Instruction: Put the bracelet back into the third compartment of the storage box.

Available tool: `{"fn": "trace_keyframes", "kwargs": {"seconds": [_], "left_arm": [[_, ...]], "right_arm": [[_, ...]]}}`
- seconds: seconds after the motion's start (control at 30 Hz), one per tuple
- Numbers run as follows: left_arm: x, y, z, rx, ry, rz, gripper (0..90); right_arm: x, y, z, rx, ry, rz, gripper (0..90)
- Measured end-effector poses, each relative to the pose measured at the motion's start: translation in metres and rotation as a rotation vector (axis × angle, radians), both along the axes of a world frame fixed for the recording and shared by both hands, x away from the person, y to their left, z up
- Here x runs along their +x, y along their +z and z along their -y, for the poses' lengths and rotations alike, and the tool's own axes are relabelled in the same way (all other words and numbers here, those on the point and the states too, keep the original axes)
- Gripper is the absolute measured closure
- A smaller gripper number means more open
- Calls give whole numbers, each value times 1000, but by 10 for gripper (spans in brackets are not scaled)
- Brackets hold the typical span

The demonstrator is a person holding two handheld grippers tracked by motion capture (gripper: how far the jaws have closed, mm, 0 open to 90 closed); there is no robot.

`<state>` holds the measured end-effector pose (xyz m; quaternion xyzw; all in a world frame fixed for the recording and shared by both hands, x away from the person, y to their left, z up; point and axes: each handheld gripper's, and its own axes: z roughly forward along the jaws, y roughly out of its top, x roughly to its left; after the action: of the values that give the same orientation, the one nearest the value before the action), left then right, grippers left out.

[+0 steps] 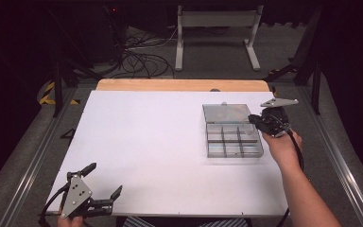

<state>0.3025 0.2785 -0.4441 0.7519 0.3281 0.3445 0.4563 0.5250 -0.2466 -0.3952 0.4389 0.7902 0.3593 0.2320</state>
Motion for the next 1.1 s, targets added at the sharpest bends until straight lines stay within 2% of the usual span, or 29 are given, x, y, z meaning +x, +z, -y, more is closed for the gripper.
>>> {"fn": "trace_keyframes", "kwargs": {"seconds": [0.5,0.53,0.57,0.6,0.67,0.77,0.8,0.93,1.1], "left_arm": [[0,0,0,1,-1,-1,3],[0,0,0,0,-1,-2,3],[0,0,0,1,-1,-1,3],[0,0,0,0,-1,-1,3],[0,0,0,-2,-1,-4,3],[1,0,0,0,0,-3,3],[1,-1,1,-8,-1,-7,3],[1,-1,2,2,-3,-6,3],[1,-1,2,-2,0,-3,3]], "right_arm": [[4,-13,0,3,-6,-56,846],[5,-15,1,3,-13,-49,785],[7,-17,3,9,-23,-38,647],[9,-19,5,14,-37,-35,577],[11,-21,10,12,-67,-47,577],[10,-19,16,24,-81,-36,516],[10,-19,17,35,-78,-36,498],[6,-14,17,48,-62,-22,419],[-4,-6,9,45,-32,27,345]]}}
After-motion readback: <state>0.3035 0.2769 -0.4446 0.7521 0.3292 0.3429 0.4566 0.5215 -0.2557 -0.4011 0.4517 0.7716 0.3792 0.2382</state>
